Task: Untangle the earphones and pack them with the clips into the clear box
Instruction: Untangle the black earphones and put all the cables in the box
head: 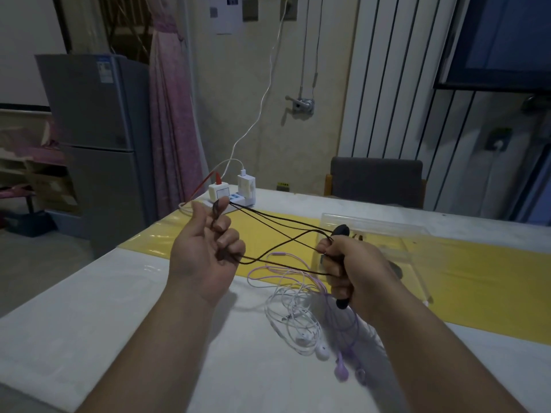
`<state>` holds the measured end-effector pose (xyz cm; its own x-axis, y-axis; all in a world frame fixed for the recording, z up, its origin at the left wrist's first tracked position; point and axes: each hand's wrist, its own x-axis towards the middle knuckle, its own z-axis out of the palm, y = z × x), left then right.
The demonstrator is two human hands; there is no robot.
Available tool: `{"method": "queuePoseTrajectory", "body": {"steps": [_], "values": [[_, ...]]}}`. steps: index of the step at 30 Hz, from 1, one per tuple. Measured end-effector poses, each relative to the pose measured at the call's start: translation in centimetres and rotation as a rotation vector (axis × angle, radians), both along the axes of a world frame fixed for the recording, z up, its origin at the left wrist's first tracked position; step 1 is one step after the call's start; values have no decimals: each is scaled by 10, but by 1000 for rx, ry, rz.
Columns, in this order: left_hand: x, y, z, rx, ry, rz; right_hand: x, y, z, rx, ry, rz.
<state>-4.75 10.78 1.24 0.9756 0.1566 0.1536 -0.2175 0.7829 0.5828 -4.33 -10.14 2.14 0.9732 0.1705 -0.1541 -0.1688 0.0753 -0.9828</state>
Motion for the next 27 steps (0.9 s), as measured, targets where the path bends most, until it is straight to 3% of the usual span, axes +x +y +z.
{"method": "queuePoseTrajectory", "body": {"steps": [7, 20, 27], "values": [[4, -1, -4, 112, 125, 33, 0, -7, 2, 222, 38, 114], [3, 1, -2, 15, 208, 118, 3, 1, -2, 97, -94, -162], [-3, -3, -2, 206, -81, -29, 6, 4, -7, -26, -139, -158]]}}
